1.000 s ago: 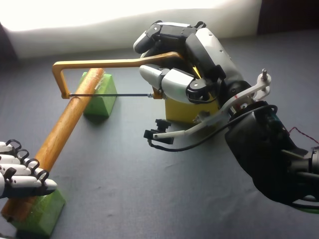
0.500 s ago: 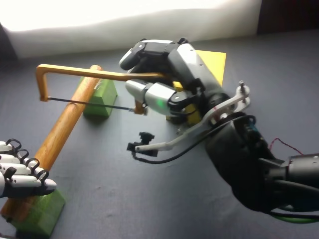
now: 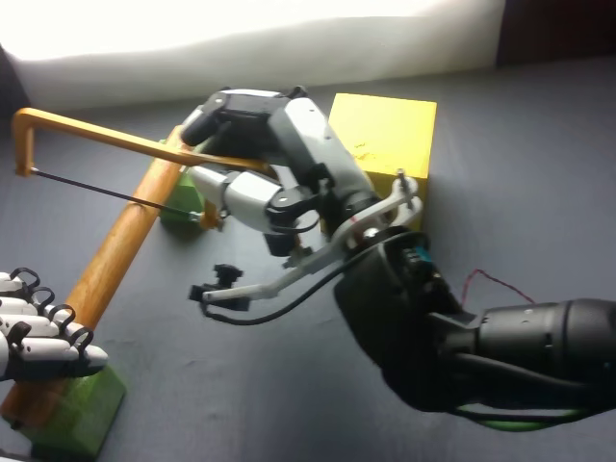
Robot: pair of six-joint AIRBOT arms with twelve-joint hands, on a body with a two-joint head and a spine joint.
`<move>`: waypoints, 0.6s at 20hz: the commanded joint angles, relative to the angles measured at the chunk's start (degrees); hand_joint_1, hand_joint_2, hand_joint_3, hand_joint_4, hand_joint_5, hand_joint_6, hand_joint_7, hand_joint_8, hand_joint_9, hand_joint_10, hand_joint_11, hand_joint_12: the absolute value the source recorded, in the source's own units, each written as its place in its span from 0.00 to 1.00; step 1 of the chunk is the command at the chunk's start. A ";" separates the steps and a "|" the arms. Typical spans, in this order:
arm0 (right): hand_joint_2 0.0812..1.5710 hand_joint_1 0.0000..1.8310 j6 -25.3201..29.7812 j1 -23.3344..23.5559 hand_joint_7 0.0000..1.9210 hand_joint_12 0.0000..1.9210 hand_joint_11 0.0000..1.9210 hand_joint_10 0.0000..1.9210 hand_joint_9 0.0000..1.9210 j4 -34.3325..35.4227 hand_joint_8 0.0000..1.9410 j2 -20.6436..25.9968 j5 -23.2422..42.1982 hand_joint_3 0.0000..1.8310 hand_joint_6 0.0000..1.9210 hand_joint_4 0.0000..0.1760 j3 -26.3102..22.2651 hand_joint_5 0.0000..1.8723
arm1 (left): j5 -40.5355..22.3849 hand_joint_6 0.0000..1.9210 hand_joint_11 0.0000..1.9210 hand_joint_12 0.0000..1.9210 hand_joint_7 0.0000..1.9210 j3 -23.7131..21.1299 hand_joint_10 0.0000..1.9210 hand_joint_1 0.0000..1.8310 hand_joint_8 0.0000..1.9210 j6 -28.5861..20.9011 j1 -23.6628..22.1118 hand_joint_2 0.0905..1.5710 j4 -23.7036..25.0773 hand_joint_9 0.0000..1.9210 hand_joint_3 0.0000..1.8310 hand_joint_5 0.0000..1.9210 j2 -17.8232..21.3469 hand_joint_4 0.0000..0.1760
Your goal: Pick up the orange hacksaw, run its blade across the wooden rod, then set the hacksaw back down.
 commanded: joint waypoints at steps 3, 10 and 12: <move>0.72 0.75 0.76 1.46 0.47 0.75 0.39 0.71 0.47 -2.74 0.57 -1.60 5.08 0.00 0.55 0.00 1.09 0.42 | -1.94 0.00 0.00 0.37 0.13 0.03 0.00 0.03 0.00 -0.09 -0.64 0.76 -0.59 0.12 0.00 0.13 -0.53 0.00; 0.72 0.75 1.34 0.90 0.47 0.74 0.40 0.70 0.47 -3.27 0.57 -1.76 5.02 0.00 0.56 0.00 1.35 0.41 | -1.94 0.00 0.00 0.44 0.15 0.04 0.00 0.04 0.00 -0.09 -0.62 0.76 -0.59 0.15 0.00 0.15 -0.56 0.00; 0.72 0.75 1.79 0.23 0.48 0.75 0.39 0.70 0.47 -4.16 0.57 -0.56 5.35 0.00 0.55 0.00 0.71 0.42 | -1.94 0.00 0.00 0.42 0.14 0.01 0.00 0.04 0.00 -0.09 -0.64 0.75 -0.59 0.13 0.00 0.15 -0.56 0.00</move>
